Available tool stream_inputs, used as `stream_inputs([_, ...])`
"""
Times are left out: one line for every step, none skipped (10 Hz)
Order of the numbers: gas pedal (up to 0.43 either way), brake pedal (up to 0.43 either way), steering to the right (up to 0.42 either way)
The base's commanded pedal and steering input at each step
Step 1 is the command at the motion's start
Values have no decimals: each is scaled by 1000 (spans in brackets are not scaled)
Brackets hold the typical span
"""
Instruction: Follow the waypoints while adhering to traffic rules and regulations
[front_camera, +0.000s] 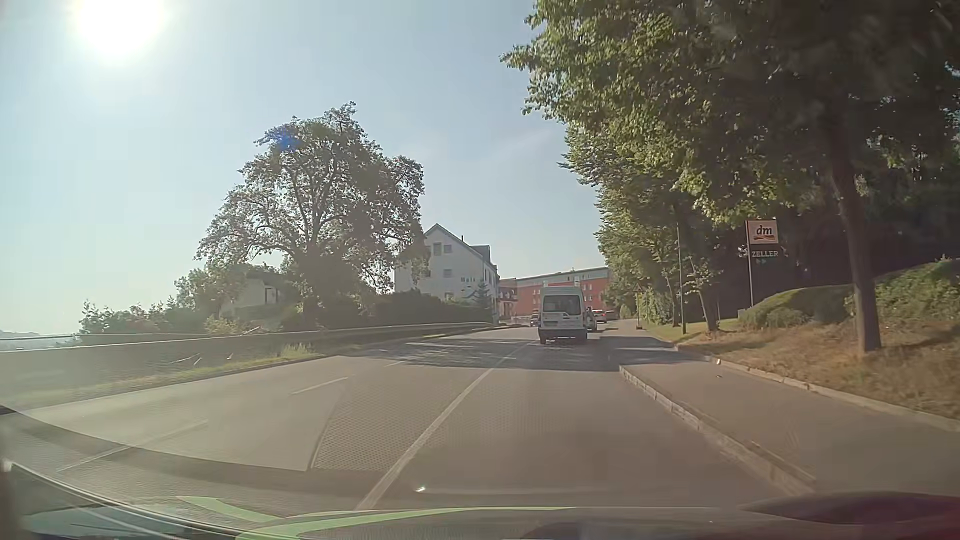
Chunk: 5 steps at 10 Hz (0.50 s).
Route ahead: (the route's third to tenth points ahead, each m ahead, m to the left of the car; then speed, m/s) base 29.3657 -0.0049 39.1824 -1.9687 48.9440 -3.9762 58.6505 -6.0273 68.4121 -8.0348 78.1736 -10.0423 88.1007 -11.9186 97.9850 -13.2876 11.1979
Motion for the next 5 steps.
stream_inputs([87, 0, 29])
stream_inputs([87, 0, 29])
stream_inputs([87, 0, 29])
stream_inputs([87, 0, 29])
stream_inputs([87, 0, 29])
